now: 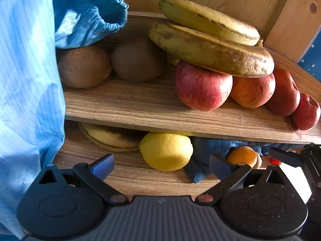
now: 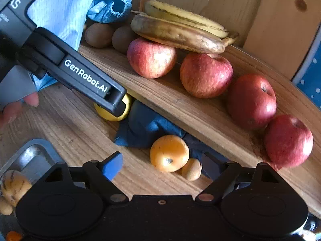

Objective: Organize fruits
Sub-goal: 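Reach the left tool toward the lemon while the right tool reaches toward the yellow-orange apple, then close the left tool on the lemon while the right tool grasps the yellow-orange apple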

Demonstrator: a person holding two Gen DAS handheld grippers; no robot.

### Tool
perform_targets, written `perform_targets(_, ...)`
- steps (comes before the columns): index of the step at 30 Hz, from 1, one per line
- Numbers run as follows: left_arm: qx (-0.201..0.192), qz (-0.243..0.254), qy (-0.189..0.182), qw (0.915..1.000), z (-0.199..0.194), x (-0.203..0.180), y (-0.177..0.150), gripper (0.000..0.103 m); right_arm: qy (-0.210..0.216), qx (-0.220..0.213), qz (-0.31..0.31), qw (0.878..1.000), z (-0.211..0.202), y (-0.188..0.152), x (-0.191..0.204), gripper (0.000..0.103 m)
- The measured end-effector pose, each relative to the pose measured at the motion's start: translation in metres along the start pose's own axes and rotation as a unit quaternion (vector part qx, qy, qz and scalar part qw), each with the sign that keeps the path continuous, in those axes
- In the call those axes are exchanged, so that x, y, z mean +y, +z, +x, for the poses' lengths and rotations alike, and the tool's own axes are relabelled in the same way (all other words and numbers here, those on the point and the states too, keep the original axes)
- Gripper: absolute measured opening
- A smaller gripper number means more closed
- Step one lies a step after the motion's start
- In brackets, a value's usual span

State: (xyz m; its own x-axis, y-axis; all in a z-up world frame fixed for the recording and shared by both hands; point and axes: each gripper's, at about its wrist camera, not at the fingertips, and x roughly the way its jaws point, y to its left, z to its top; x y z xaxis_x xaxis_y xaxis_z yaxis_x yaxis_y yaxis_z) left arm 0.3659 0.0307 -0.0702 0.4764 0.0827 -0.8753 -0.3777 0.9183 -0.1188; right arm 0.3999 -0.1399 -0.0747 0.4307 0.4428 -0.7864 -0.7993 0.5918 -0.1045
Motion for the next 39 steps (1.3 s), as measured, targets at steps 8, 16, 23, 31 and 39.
perform_targets(8,-0.004,-0.001,-0.007,1.0000,0.009,-0.005,0.005,0.094,-0.011,0.006,-0.034,0.999,0.015,0.003,0.007,0.077)
perform_targets(16,-0.003,-0.004,-0.018,0.9998,0.014,-0.002,0.007,0.077,-0.009,0.018,-0.025,0.999,0.023,0.000,0.007,0.064)
perform_targets(23,0.003,-0.009,-0.022,0.9997,0.017,0.004,0.005,0.069,-0.014,0.019,-0.023,0.999,0.028,0.001,0.007,0.059)
perform_targets(31,0.008,-0.013,-0.026,0.9995,0.027,0.008,0.004,0.068,-0.017,0.020,-0.026,0.999,0.029,0.001,0.008,0.059)
perform_targets(39,0.002,-0.015,-0.031,0.9994,0.027,0.011,0.001,0.066,-0.012,0.016,-0.007,1.000,0.024,0.000,0.001,0.050)
